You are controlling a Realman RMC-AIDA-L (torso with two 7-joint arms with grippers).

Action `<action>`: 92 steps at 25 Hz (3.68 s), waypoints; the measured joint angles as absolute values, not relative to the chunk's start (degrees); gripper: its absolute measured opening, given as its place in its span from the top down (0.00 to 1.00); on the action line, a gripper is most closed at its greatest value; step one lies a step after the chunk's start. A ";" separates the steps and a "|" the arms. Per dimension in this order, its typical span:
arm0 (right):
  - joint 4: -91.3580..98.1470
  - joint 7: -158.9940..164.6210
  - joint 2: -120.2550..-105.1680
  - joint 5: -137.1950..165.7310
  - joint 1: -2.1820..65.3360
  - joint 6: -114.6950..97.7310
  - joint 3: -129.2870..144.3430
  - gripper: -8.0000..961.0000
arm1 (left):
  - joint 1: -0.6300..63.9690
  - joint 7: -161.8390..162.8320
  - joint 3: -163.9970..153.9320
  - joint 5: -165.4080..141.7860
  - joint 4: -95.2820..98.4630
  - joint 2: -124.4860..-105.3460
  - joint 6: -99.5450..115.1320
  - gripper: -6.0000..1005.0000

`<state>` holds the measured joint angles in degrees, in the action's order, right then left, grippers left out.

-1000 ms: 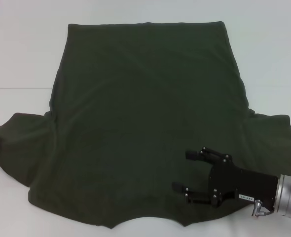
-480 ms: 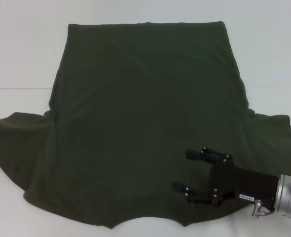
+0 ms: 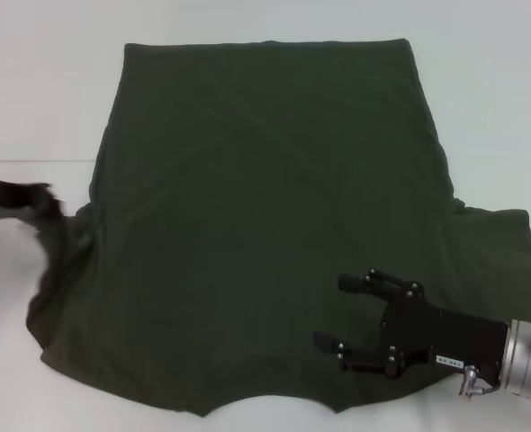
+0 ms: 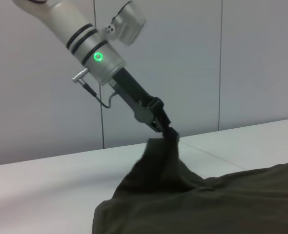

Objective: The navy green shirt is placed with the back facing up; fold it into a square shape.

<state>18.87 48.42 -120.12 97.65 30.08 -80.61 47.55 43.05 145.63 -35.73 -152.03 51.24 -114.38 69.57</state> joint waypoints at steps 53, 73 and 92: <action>21.20 49.91 -119.62 96.12 25.12 -82.09 45.43 0.03 | 29.82 100.09 -39.07 -116.35 36.94 -116.07 90.25 0.13; 22.98 50.93 -119.49 96.54 21.40 -81.09 43.88 0.03 | 24.88 77.39 -38.23 -117.12 38.21 -117.81 88.62 0.14; 61.30 138.69 -116.53 132.38 28.11 -83.77 36.92 0.03 | 24.69 77.21 -38.23 -117.26 38.23 -117.50 89.37 0.14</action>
